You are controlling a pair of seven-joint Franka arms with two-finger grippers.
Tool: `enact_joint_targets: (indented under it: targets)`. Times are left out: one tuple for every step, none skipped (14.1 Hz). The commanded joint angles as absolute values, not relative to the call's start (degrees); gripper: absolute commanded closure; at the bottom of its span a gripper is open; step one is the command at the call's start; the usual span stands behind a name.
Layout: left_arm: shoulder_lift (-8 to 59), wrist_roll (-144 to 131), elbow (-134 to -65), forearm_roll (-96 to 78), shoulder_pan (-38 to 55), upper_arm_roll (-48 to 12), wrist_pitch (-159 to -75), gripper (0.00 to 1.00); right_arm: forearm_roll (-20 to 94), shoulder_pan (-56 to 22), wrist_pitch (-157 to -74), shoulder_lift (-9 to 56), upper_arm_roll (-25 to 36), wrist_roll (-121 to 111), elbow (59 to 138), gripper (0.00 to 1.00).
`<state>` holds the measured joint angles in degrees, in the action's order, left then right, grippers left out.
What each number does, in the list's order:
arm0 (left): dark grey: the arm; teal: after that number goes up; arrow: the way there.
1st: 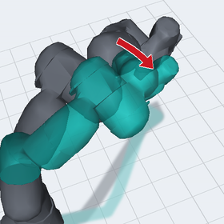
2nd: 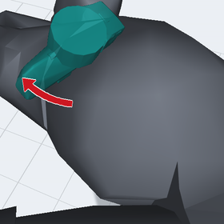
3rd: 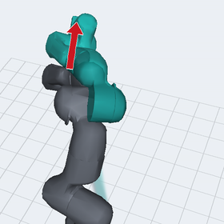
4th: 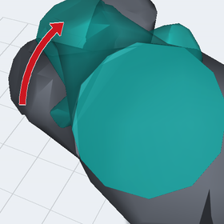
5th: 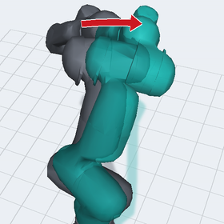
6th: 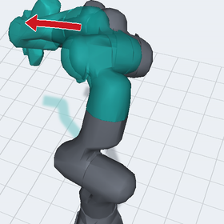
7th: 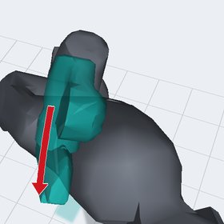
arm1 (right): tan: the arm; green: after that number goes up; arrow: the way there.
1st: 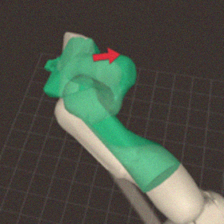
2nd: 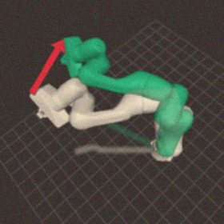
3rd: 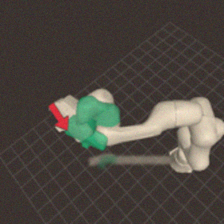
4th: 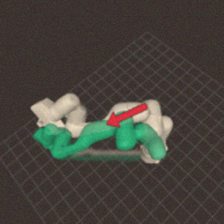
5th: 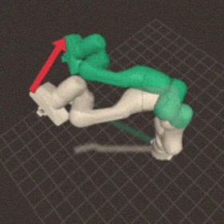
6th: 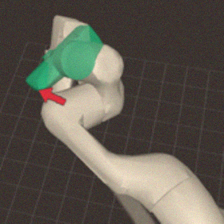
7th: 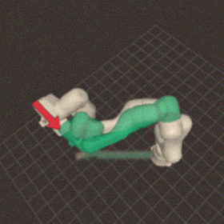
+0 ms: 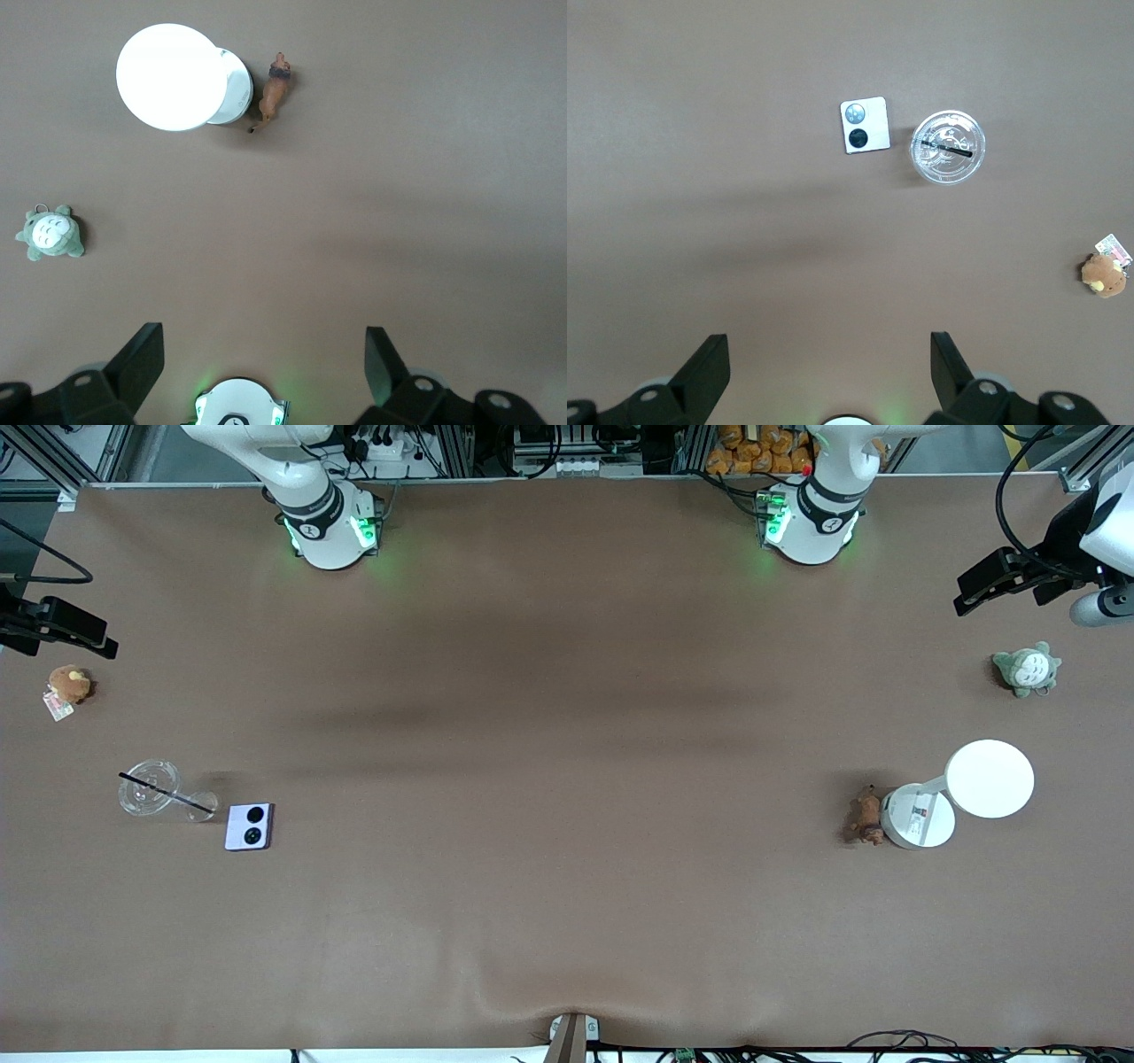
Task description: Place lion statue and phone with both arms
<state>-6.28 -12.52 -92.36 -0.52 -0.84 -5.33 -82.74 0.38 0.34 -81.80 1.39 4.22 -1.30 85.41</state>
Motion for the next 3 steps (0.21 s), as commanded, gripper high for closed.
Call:
enact_joint_targets:
  targets:
    - [-5.71,-10.81,-91.14,-0.88,-1.05,-5.19,-82.00,0.00,1.14,0.09,-81.83,-0.35,4.31,-0.35,86.92,0.00]
    - [-5.71,-10.55,-91.14,-0.88,-1.05,-5.10,-81.91,0.00,1.14,0.17,-82.00,-0.26,4.31,-0.35,86.92,0.00]
    - [-5.80,-10.37,-91.14,-0.88,-1.05,-5.01,-81.91,0.00,1.14,0.18,-82.00,-0.18,4.31,-0.35,86.92,0.00]
